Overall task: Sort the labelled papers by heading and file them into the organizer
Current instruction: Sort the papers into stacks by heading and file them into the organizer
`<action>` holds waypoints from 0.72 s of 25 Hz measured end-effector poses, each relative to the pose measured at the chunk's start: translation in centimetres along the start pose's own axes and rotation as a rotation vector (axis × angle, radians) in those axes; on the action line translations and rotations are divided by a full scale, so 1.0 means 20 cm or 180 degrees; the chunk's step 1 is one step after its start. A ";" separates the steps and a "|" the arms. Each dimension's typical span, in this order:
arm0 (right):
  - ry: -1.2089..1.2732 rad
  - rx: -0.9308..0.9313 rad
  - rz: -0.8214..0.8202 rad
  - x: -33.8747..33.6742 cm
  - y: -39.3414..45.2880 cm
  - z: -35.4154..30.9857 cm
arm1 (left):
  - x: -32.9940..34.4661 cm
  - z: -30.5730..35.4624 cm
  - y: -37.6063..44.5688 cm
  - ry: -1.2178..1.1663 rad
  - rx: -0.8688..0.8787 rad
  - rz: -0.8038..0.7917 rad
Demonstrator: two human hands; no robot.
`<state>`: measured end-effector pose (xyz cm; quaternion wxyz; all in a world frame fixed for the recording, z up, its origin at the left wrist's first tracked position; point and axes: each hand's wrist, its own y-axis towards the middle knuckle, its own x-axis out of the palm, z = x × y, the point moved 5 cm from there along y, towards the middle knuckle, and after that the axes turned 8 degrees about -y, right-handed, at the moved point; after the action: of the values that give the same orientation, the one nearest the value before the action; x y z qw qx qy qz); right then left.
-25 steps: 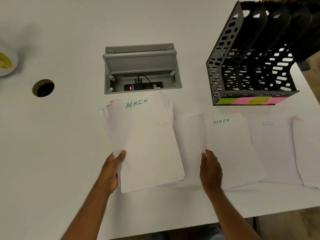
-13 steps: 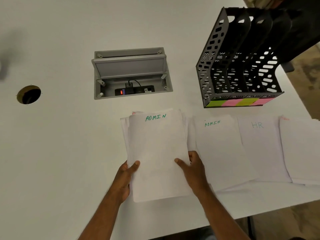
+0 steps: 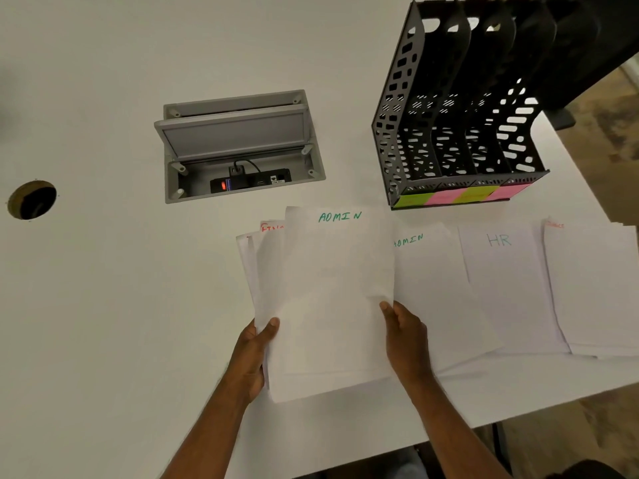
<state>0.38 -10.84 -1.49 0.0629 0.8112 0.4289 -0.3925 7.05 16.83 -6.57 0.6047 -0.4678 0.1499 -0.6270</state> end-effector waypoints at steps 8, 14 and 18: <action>-0.1258 0.0098 0.0647 -0.52 0.23 0.45 | 0.03 -0.02 0.02 -0.0016 0.0037 0.0130; -0.1721 0.0250 0.0397 -0.48 0.23 0.57 | 0.03 -0.05 -0.01 -0.0036 0.0059 0.0214; -0.0442 -0.0013 0.0293 -0.33 0.19 0.33 | 0.09 -0.08 -0.02 -0.0037 0.0021 0.0140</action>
<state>-2.76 -20.24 -2.31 0.1122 0.8007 0.3866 -0.4437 5.91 14.65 -6.40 0.6207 -0.4660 0.1546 -0.6113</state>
